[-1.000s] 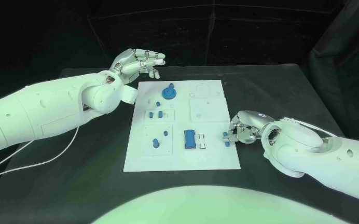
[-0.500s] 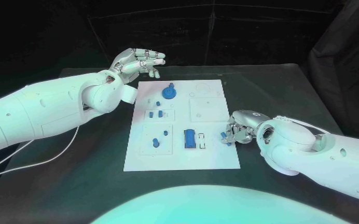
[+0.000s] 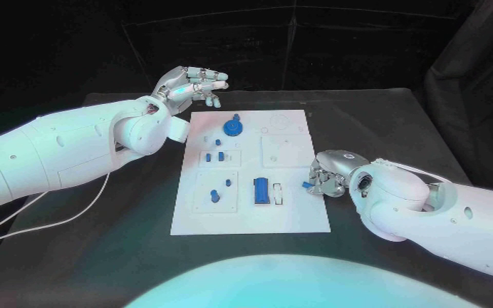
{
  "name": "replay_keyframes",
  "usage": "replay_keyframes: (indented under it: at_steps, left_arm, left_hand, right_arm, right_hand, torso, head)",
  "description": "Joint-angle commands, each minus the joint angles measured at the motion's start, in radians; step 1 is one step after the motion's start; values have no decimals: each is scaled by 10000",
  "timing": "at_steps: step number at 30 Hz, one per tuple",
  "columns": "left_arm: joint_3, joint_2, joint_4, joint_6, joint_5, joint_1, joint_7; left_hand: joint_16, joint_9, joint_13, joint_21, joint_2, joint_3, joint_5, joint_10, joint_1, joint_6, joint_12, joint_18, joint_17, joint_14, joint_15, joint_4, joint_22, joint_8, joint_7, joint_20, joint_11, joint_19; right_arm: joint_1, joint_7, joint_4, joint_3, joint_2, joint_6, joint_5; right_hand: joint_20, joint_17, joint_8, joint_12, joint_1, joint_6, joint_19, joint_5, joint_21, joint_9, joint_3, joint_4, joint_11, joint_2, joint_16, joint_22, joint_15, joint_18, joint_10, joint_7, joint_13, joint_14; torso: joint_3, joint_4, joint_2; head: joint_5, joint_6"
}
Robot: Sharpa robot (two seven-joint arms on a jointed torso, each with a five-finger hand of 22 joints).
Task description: Assemble the parts on the task board
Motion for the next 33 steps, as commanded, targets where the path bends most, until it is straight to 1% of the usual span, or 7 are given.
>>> replay_keyframes:
  at_steps: [1,5,10,15,25,31,33]
  left_arm:
    - [8,10,18,78,42,12,62]
    - [8,26,2,88,42,11,53]
    - [8,42,-10,99,42,6,33]
    - [7,57,-20,102,42,3,27]
    - [7,77,3,102,42,1,32]
    - [7,102,21,94,42,3,28]
    - [7,110,35,94,42,3,27]
  left_hand:
    - [1,6,8,-59,89,-56,51,-40,19,-9,71,132,-16,-64,5,-1,-15,-25,-27,22,8,68]
    - [1,6,8,-59,89,-56,51,-40,19,-9,71,132,-16,-64,5,-1,-15,-25,-27,22,8,68]
    - [1,6,8,-59,89,-56,51,-40,19,-9,71,132,-16,-64,5,-1,-15,-25,-27,22,8,68]
    - [2,4,7,-63,92,-66,50,-45,7,-13,71,131,-19,-66,7,7,-18,-26,-22,23,12,69]
    - [3,3,6,-66,90,-74,50,-52,2,-18,70,130,-21,-67,9,9,-20,-29,-19,24,15,69]
    - [3,3,6,-66,90,-74,50,-52,2,-18,70,130,-21,-67,9,9,-20,-29,-19,24,15,69]
    - [3,3,6,-66,90,-74,50,-52,2,-18,70,130,-21,-67,9,9,-20,-29,-19,24,15,69]
  right_arm:
    - [-89,-221,10,-81,-100,-1122,1639]
    - [-87,-1,170,-79,-194,-1849,2555]
    - [-83,242,424,-76,-317,-2422,3117]
    - [-79,353,664,-74,-371,-2708,3426]
    - [-78,378,664,-72,-108,-2581,4437]
    - [-75,286,424,-72,286,-2159,4841]
    - [-75,234,340,-72,411,-1899,4953]
  right_hand:
    - [-31,152,-91,158,-532,169,67,438,75,18,829,196,-34,-252,118,83,-53,-175,205,-6,153,437]
    - [-40,206,-211,190,-1055,247,64,455,76,19,1976,317,-6,-819,140,93,-14,-170,264,-29,225,437]
    - [-42,258,-243,251,-1472,304,69,587,87,68,2867,294,-14,-1166,163,116,11,-166,319,6,313,446]
    - [-42,284,-241,276,-1679,328,57,649,72,108,3259,233,-4,-1309,174,82,7,-157,350,0,354,450]
    - [-42,318,-229,251,-1815,351,50,643,55,139,3451,199,-1,-1357,190,50,8,-151,363,1,345,455]
    - [-45,341,-181,257,-1971,423,57,667,58,185,3546,194,-13,-1381,204,57,1,-152,388,-19,359,461]
    - [-50,365,-140,290,-2138,488,75,834,76,224,3547,228,-28,-1390,219,100,-7,-159,440,-44,386,467]
  torso:
    - [4,-5,-1]
    - [8,-3,-2]
    - [8,4,-1]
    - [-1,5,12]
    - [0,14,21]
    - [-22,24,22]
    - [-14,23,21]
  head:
    - [1,8]
    - [14,4]
    - [28,13]
    - [46,26]
    - [48,0]
    - [91,-12]
    - [116,-20]
